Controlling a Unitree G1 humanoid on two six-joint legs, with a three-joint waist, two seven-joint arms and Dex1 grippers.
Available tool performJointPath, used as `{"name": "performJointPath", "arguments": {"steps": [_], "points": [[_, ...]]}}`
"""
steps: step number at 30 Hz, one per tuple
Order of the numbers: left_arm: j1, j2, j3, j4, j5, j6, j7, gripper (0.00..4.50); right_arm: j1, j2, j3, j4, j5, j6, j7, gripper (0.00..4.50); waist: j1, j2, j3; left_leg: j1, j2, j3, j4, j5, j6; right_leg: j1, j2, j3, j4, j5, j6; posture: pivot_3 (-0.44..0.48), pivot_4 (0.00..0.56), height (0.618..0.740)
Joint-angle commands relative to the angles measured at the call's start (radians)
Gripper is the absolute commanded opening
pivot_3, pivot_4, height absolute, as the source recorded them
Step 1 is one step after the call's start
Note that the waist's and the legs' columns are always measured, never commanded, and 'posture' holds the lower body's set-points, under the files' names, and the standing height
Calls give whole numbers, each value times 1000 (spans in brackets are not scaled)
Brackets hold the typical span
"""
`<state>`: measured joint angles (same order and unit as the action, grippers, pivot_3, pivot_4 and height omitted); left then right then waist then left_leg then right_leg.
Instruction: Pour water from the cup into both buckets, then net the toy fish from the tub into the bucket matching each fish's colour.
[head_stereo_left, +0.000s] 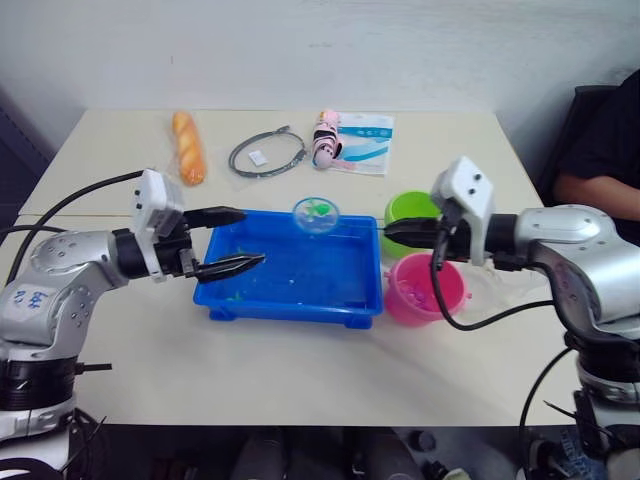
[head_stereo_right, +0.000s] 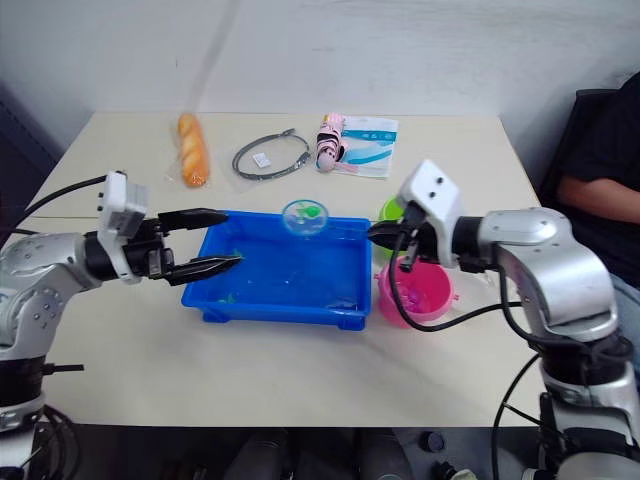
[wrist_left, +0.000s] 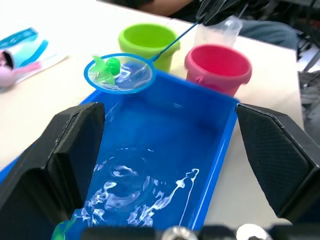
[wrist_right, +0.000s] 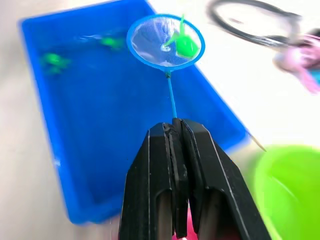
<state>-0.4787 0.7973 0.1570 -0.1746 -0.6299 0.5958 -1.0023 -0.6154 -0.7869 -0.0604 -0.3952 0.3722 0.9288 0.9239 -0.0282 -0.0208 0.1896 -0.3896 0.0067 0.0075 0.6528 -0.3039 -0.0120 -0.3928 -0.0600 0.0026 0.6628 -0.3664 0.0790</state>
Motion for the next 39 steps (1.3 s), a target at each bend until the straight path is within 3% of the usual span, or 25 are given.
{"name": "performJointPath", "arguments": {"steps": [1,5,11,15,20,28,33,39], "points": [[-30,-8,-32,26,30,-42,-28,4478,35,-59,-76,-21,-24,-76,-31,0,-1,0,0,0,0,0,0,0,0,0,0,0,0,0,0,0,150,740],[-57,-17,-52,64,47,-64,-44,4478,92,-116,-118,2,-52,-163,-46,0,0,0,0,1,0,1,1,0,0,0,0,1,-1,0,0,0,150,740],[-69,-27,-69,48,62,-81,-53,4478,183,-232,-127,107,-216,-484,-68,0,2,0,0,0,-1,1,1,0,1,0,0,1,-1,0,0,0,150,740],[-80,-38,-64,13,49,-65,-36,4478,271,-358,-76,290,-477,-994,-149,0,2,0,0,0,-1,2,2,1,1,0,0,1,-1,0,1,0,150,740],[-69,-27,-57,8,53,-63,-36,4478,253,-454,-1,448,-789,-1448,-383,0,-5,0,0,1,0,4,3,1,0,0,1,4,1,0,1,0,150,740],[-61,-12,-51,1,54,-52,-36,4478,170,-434,30,601,-961,-1561,-592,0,-1,0,0,2,2,5,8,1,0,0,3,4,4,0,1,0,150,740],[-61,-10,-48,8,55,-53,-35,4478,179,-449,83,577,-984,-1672,-580,0,-2,0,0,2,3,5,9,1,0,0,4,4,5,0,0,0,150,740],[-68,-5,-48,21,58,-56,-41,4478,70,-449,81,654,-1007,-1613,-588,0,-4,1,0,2,2,6,11,1,0,0,3,5,8,0,0,0,150,740]]}}
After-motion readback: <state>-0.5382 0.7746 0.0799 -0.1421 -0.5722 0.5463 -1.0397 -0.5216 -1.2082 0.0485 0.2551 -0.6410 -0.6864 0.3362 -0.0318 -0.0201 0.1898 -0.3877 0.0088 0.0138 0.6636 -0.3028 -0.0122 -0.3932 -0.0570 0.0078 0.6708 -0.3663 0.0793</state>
